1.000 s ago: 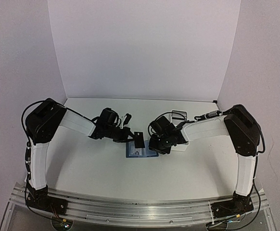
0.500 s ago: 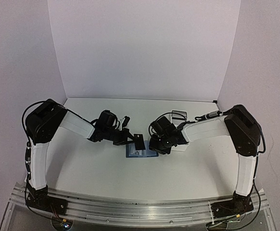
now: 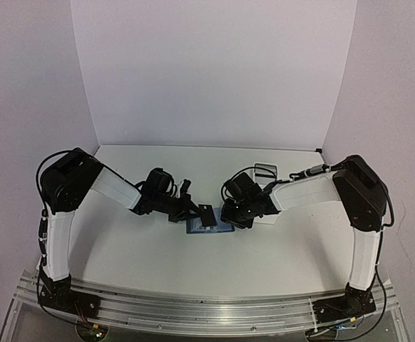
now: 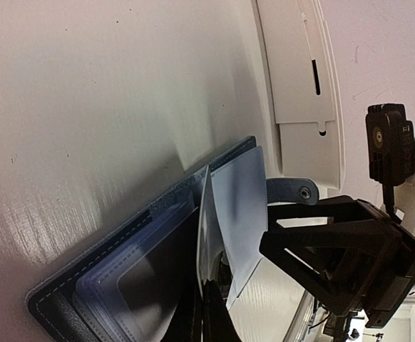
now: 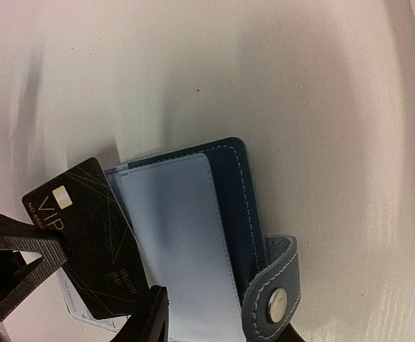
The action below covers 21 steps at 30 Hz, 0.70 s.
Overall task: Put the credit cards into the card holder
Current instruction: Insert the credit card into the card holder.
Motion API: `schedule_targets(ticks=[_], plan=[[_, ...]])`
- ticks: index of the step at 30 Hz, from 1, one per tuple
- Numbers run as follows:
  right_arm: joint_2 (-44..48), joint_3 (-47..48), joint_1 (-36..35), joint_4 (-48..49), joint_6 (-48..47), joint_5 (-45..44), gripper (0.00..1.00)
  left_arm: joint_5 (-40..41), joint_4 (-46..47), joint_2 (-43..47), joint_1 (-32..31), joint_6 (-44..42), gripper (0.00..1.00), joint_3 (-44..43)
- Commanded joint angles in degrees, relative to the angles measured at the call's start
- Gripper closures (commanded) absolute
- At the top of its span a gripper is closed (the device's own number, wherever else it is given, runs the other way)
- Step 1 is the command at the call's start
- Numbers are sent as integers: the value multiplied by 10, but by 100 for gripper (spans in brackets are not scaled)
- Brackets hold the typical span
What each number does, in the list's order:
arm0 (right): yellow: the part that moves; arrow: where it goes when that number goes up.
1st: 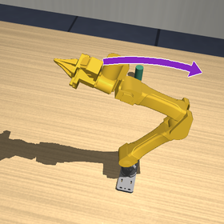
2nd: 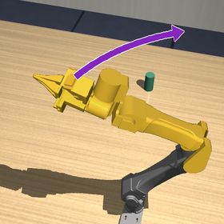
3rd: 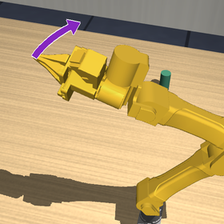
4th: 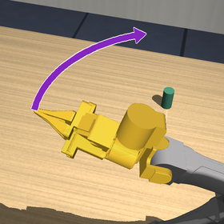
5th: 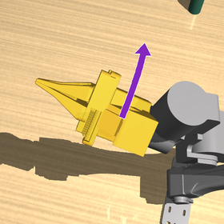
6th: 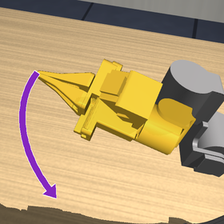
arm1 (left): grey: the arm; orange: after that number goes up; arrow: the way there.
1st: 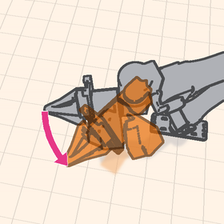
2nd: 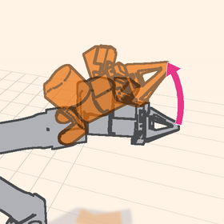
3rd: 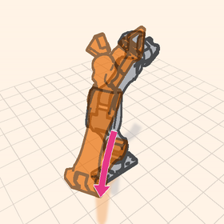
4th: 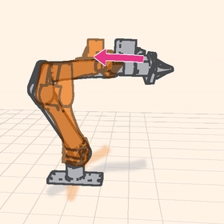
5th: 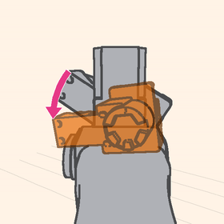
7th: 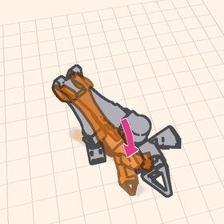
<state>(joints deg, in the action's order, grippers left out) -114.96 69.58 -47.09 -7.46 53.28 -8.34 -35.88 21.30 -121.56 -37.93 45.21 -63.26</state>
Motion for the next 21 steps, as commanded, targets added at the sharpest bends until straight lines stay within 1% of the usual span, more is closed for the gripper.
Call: schedule_targets(ticks=[1,4,8,13,19,21], plan=[[-32,-25,-4,-20,14,52,66,12,11,3,-4,19,100,15],[-33,-28,-4,-18,13,52,66,10,28,2,-5,21,100,27],[-33,-26,-3,-18,12,54,66,1,43,-15,-8,27,100,17],[-32,-31,-3,-16,14,53,66,-22,30,-25,-11,33,100,8],[-37,-24,-3,-15,7,54,66,-53,-35,-49,-12,20,100,-45],[-37,-24,-3,-15,6,54,66,-53,-77,-52,-11,11,100,-66]])
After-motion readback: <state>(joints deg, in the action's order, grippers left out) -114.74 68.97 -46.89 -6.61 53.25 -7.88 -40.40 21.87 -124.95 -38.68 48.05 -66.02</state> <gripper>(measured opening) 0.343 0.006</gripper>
